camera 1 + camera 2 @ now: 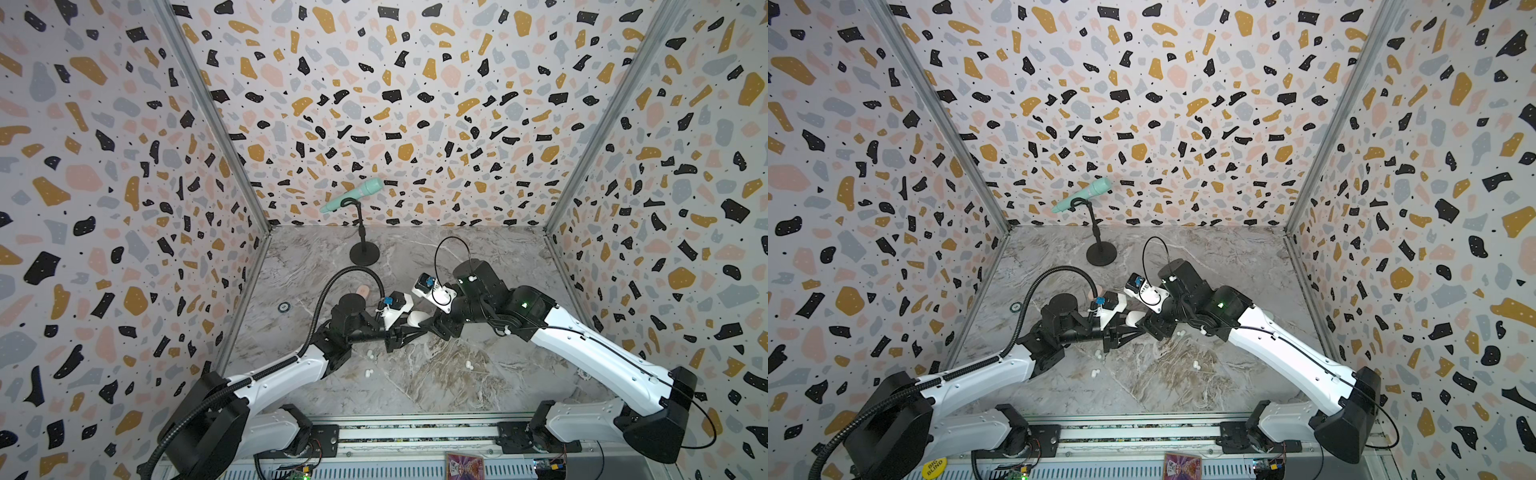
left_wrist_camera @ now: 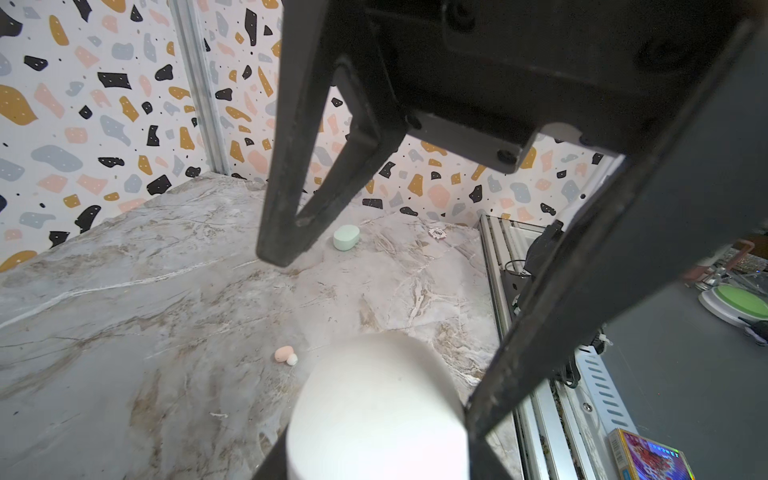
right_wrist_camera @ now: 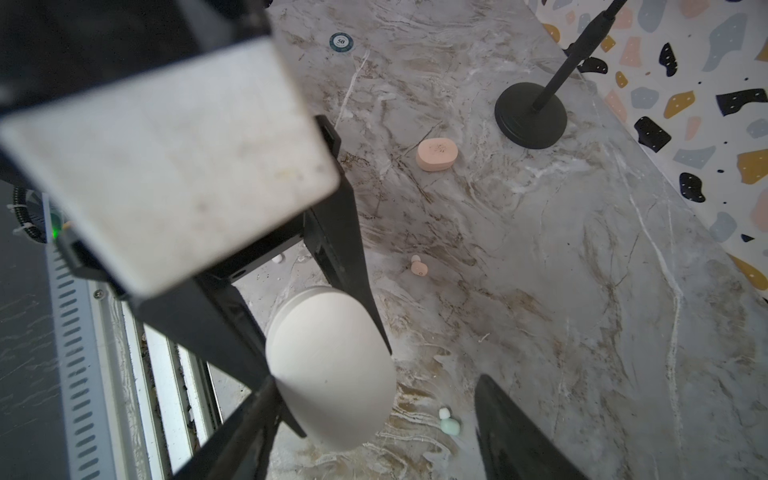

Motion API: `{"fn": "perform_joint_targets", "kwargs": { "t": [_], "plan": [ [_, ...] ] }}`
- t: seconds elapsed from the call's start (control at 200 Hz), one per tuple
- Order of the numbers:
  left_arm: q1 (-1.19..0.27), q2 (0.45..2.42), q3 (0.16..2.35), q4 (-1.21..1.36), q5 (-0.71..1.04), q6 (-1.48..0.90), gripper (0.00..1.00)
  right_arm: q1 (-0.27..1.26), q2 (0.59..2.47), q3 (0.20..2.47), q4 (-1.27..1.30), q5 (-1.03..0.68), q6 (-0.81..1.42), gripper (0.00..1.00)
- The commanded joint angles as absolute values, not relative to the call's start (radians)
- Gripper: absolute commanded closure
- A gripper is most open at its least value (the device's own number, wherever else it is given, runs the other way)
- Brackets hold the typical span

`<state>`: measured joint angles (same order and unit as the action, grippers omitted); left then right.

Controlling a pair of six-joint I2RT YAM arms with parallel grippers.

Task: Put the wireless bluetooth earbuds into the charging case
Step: 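Pull the case body away with the right gripper to swing the lid open, then release the case from the right gripper, leaving it held by the left gripper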

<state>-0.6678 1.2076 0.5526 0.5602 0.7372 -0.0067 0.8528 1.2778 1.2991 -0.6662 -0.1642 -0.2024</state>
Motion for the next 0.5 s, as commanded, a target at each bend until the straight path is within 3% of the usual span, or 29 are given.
{"fn": "perform_joint_targets", "kwargs": {
  "t": [0.0,0.34,0.496],
  "plan": [
    [-0.687,1.168,0.564,0.629,0.834,0.025,0.85,0.813,1.286,1.344,-0.635,-0.029,-0.175,0.26],
    [-0.69,1.163,0.558,0.626,0.818,0.028,0.85,0.797,1.281,1.362,-0.64,-0.051,-0.152,0.24],
    [-0.69,1.166,0.546,0.652,0.776,-0.012,0.85,0.786,1.259,1.38,-0.657,-0.096,-0.126,0.16]
  ]
}}
